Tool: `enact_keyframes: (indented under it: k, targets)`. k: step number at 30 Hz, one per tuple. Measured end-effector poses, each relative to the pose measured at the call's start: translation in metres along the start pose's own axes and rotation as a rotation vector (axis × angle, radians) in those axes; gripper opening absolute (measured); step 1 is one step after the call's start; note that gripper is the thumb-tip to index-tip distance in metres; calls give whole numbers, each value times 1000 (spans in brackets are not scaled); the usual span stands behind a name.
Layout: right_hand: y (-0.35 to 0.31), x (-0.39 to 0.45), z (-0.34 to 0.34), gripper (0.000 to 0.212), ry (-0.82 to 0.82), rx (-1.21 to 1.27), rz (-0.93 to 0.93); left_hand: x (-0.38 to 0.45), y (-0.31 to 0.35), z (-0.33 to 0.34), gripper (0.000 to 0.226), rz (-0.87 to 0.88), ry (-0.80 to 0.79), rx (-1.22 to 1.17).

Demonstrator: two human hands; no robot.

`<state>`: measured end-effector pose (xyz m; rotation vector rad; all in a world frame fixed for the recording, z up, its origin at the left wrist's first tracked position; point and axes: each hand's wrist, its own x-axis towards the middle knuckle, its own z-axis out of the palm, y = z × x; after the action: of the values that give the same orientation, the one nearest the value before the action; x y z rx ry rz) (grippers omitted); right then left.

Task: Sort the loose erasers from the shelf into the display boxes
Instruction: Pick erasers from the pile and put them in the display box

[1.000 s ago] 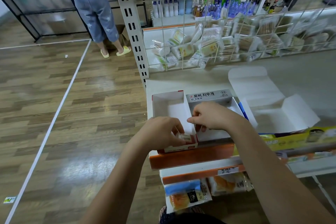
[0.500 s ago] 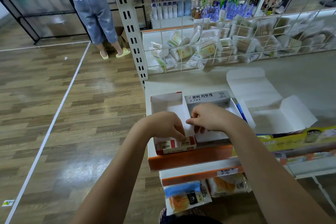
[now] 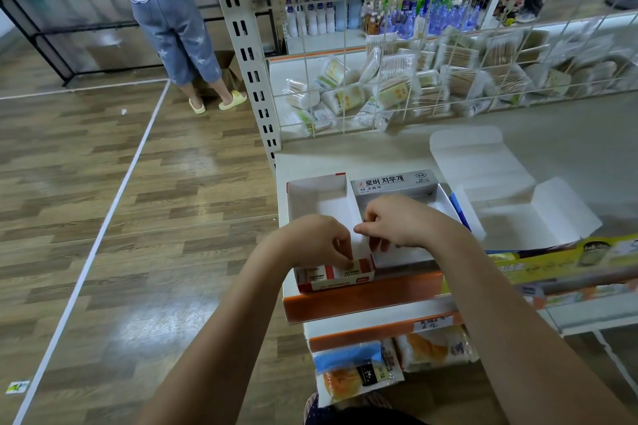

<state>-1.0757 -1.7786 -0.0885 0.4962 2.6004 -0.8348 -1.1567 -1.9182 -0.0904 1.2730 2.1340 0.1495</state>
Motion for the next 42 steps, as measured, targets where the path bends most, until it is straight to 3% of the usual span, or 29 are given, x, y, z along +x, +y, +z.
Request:
enact_keyframes:
  k: [10, 17, 20, 26, 42]
  targets:
    - [-7, -7, -12, 33, -58, -34, 1, -4, 6, -13, 23, 38, 94, 126]
    - [23, -31, -41, 13, 289, -105, -19, 20, 35, -44, 25, 147, 505, 299]
    - [59, -51, -48, 19, 442, -185, 44, 45, 74, -39, 29, 248, 578, 367]
    - [146, -117, -65, 35, 636, -286, 160, 99, 178, -13, 35, 366, 479, 483]
    - [416, -265, -143, 48, 774, -227, 475, 239, 475, 61, 45, 476, 475, 383]
